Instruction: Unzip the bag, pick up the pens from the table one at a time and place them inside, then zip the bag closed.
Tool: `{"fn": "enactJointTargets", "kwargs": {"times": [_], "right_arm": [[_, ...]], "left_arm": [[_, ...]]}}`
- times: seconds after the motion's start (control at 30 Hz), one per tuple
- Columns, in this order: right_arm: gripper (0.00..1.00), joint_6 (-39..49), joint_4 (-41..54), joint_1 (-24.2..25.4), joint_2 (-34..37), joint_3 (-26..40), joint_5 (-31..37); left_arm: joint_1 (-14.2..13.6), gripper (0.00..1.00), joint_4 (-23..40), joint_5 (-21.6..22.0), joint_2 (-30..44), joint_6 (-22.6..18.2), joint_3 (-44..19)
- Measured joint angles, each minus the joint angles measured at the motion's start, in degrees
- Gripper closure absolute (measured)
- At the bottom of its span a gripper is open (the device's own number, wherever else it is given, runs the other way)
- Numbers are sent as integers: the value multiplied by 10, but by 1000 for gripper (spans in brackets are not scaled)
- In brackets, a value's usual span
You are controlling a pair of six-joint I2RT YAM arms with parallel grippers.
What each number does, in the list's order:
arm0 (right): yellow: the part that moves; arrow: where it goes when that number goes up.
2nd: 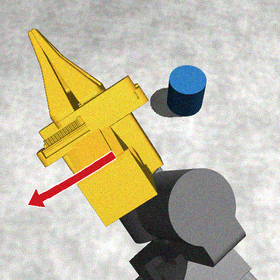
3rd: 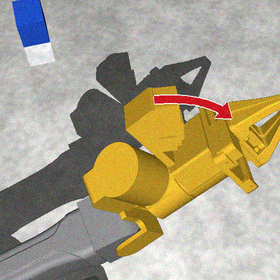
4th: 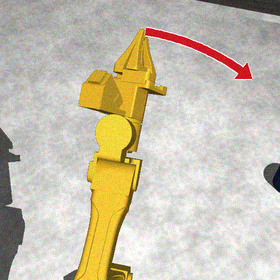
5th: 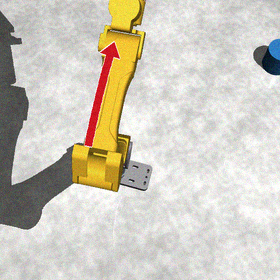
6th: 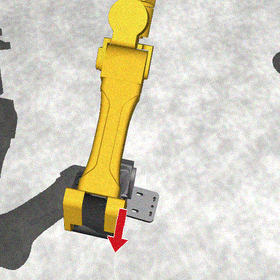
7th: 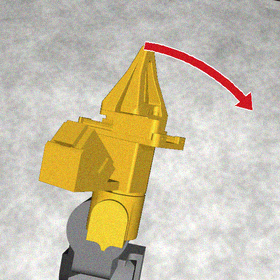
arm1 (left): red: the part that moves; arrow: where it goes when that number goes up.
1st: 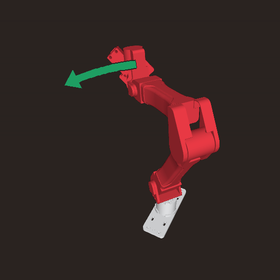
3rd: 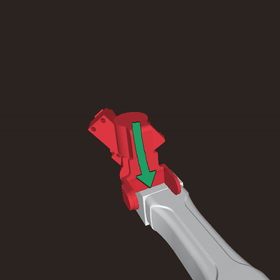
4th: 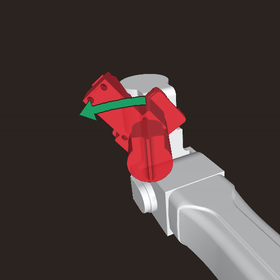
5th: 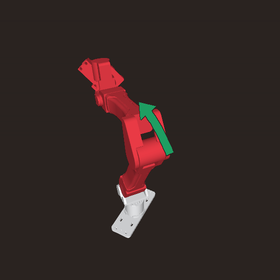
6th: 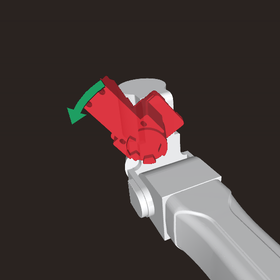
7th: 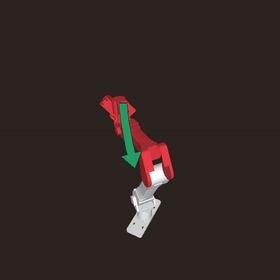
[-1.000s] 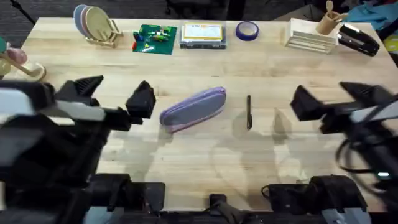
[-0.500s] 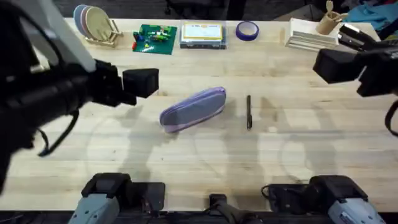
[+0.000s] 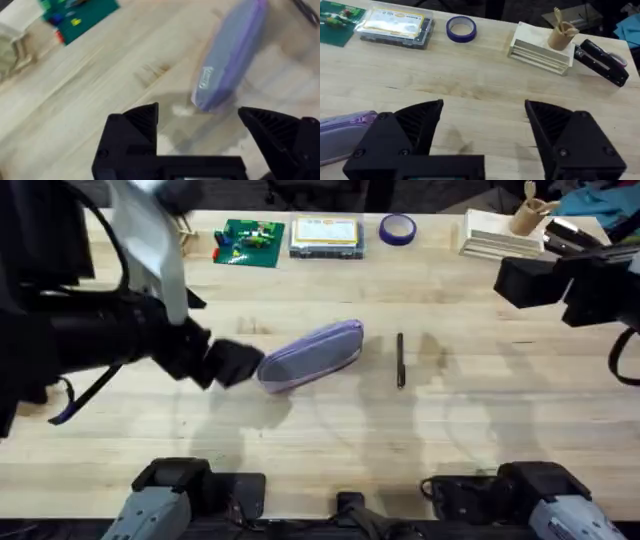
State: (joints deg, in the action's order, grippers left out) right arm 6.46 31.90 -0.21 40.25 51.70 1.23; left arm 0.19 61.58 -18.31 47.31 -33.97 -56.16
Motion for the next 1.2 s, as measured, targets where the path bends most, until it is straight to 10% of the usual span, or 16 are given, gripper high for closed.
{"fn": "enactJointTargets", "kwargs": {"times": [0.43, 1.2], "right_arm": [[4, 0, 0, 0, 0, 0, 0], [4, 0, 0, 0, 0, 0, 0]], "left_arm": [[0, 8, 46, -60, 0, -229, 0], [0, 8, 63, -96, 43, -271, 8]]}}
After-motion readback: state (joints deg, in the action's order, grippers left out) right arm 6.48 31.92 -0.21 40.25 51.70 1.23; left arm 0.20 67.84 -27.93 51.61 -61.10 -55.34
